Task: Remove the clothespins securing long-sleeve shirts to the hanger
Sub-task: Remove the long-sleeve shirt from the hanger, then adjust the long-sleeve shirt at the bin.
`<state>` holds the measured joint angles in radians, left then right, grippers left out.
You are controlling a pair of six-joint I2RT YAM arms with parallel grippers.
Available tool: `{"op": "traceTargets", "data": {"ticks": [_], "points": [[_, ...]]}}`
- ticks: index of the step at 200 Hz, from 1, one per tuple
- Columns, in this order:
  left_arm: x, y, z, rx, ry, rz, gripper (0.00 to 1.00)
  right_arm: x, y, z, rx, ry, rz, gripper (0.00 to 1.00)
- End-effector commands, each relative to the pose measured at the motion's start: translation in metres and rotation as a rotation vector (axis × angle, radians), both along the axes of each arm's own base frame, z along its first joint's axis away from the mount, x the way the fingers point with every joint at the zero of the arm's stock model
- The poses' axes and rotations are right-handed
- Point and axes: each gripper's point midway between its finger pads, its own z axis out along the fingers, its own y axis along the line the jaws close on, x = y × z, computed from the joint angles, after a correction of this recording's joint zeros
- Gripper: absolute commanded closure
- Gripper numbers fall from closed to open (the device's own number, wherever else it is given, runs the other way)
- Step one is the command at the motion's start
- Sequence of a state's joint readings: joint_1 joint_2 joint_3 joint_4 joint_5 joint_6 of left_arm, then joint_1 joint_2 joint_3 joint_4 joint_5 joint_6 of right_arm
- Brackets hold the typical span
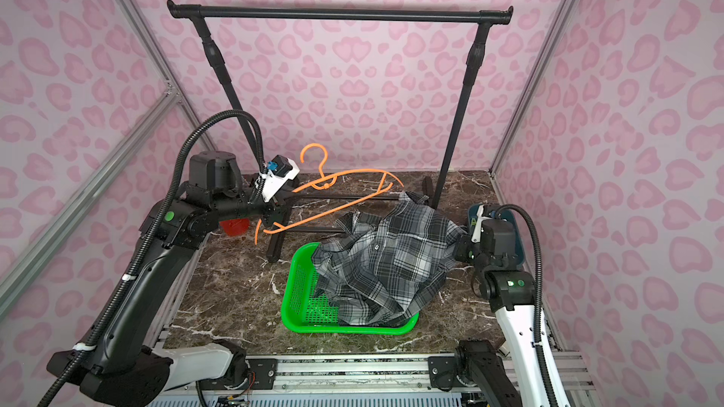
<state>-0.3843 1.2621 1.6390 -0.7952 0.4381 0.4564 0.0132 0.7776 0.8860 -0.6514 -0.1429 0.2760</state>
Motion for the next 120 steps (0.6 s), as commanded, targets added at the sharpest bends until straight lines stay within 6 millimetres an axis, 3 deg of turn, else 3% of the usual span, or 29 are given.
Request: {"op": "traceTargets", "data": {"ticks": [1, 27, 50, 73, 87, 100, 120], "points": [[0.008, 0.001, 0.034, -0.106, -0.112, 0.033, 0.97, 0.004, 0.039, 0.036, 0.083, -0.162, 0.195, 1.00], [0.016, 0.008, 0.056, -0.203, -0.196, 0.101, 0.97, -0.007, 0.094, 0.083, 0.114, -0.294, 0.430, 1.00], [0.020, 0.012, 0.072, -0.277, -0.241, 0.135, 0.97, -0.022, 0.153, 0.107, 0.164, -0.339, 0.662, 1.00], [0.026, 0.016, 0.077, -0.300, -0.256, 0.163, 0.97, -0.057, 0.224, 0.128, 0.255, -0.370, 0.970, 1.00], [0.031, 0.023, 0.079, -0.315, -0.258, 0.200, 0.97, -0.079, 0.258, 0.128, 0.254, -0.358, 1.110, 1.00], [0.032, 0.027, 0.080, -0.326, -0.253, 0.210, 0.97, -0.089, 0.277, 0.122, 0.281, -0.321, 1.175, 1.00], [0.032, 0.030, 0.079, -0.339, -0.252, 0.214, 0.97, -0.095, 0.298, 0.095, 0.355, -0.245, 1.229, 1.00]]}}
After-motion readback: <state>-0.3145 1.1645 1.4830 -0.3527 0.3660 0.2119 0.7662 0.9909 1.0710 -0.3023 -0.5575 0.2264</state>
